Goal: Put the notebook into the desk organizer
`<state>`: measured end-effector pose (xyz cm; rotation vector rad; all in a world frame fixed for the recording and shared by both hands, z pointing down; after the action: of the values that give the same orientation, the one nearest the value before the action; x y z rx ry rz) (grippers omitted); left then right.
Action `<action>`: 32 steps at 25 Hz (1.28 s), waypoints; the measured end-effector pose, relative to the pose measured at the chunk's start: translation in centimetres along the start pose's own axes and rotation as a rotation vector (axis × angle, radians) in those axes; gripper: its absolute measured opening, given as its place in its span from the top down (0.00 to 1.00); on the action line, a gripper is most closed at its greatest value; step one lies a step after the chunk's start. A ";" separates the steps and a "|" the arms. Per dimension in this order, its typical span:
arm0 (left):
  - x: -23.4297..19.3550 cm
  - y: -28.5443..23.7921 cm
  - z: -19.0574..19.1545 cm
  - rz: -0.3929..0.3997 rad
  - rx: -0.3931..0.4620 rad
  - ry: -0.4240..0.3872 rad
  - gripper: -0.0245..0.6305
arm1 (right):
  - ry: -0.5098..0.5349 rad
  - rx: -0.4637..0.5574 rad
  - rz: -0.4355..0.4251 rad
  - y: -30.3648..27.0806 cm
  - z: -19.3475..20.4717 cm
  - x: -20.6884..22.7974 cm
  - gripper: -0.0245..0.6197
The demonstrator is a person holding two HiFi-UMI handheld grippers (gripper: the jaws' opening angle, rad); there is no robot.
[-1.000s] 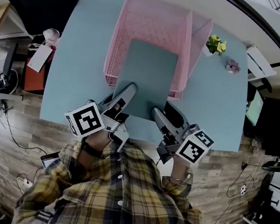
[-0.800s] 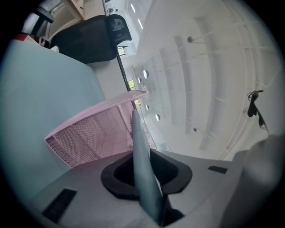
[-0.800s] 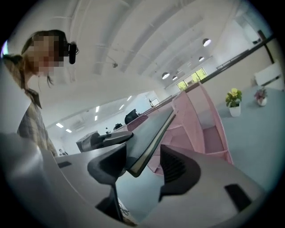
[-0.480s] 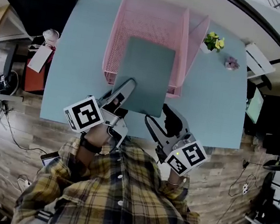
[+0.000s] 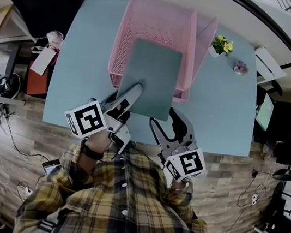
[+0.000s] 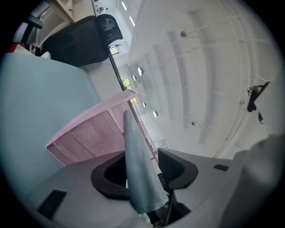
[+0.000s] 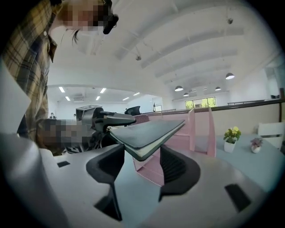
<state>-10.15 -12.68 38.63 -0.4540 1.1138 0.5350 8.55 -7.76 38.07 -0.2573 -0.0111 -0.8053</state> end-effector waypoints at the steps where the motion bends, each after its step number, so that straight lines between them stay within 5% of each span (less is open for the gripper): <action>1: 0.1 0.3 0.0 -0.001 0.000 -0.024 0.67 | -0.002 0.008 0.002 0.1 -0.1 0.0 0.58; 16: 2.0 4.7 0.3 -0.103 -0.052 -0.709 0.65 | -0.010 0.040 0.067 -0.8 -1.4 1.6 0.58; 26: 1.6 4.0 0.2 -0.191 -0.088 -0.945 0.68 | 0.006 0.039 0.076 -1.9 -1.8 2.2 0.58; 32: 1.6 3.2 -0.2 -0.215 -0.085 -1.015 0.73 | 0.042 0.037 0.103 -2.8 -2.1 2.6 0.58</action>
<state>-11.67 -10.01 36.82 -0.3005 0.0686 0.5233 8.18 -11.98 36.94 -0.2039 0.0267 -0.7076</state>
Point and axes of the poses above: the fingertips, and each gripper's own axes: y backward along the fingers, x to its right, z out of its underside, the point moved 7 cm from there along y, backward along the fingers
